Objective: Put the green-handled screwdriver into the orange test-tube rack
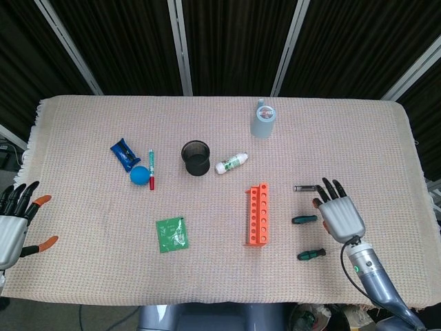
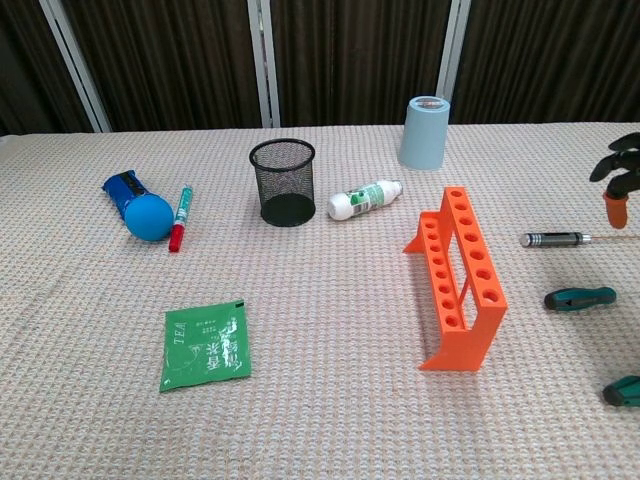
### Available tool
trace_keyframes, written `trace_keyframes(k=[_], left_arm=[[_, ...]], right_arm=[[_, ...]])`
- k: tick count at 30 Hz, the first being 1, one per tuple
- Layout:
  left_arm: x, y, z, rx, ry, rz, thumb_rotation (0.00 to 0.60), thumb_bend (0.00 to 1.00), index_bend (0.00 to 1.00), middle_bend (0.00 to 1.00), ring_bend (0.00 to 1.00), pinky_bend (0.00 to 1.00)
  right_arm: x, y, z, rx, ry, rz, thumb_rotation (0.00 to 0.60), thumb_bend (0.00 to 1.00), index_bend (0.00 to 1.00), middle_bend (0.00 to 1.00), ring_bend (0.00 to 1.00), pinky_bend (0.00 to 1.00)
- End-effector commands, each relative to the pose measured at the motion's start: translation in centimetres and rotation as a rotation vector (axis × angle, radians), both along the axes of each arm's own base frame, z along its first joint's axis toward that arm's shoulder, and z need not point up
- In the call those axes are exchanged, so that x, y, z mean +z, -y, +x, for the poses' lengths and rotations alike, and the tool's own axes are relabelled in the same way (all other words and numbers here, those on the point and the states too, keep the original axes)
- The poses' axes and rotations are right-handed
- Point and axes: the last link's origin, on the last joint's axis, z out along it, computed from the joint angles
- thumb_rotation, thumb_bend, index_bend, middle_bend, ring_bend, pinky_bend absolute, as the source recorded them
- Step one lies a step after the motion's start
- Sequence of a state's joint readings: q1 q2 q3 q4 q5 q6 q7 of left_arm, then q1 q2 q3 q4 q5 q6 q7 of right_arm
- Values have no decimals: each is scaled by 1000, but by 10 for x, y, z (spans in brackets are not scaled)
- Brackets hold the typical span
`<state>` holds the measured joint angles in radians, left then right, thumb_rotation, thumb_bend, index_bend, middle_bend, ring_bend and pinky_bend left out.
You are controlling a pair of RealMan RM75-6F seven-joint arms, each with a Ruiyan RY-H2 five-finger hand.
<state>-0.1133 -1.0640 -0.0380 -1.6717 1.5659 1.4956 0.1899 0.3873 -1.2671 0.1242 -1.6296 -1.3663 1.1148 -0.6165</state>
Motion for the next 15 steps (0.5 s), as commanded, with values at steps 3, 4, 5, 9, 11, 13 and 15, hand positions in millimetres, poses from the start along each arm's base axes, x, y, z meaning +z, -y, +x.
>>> trace_keyframes(k=[3,4,5,9,11,13,15], left_arm=[[-1,-1,-2,6,5,0,495,14,245,21,0,0],[-1,-1,-2,7,5,-2,493,13,250,21,0,0],[-2,-2,-3,9,6,-6,493,13,251,21,0,0],[-3,-2,-4,13,6,-12,495,14,250,22,0,0],[-3,-3,-4,14,9,-12,493,14,255,22,0,0],[-4,-4,-5,14,11,-13,492,14,260,21,0,0],[-5,-4,-6,17,10,-19,492,14,260,21,0,0]], right_arm=[[-20,11,5,-8,-66,34,600,230,458,163,1,111],[-22,12,6,-8,-77,36,600,234,460,166,1,111],[-26,13,8,-8,-86,44,600,238,462,167,1,111],[-37,15,14,-7,-112,75,600,251,472,169,0,111],[-41,16,15,-8,-118,89,600,250,475,169,0,111],[-47,17,17,-10,-127,104,600,250,478,169,0,111],[-54,18,19,-7,-143,120,600,251,480,169,0,111]])
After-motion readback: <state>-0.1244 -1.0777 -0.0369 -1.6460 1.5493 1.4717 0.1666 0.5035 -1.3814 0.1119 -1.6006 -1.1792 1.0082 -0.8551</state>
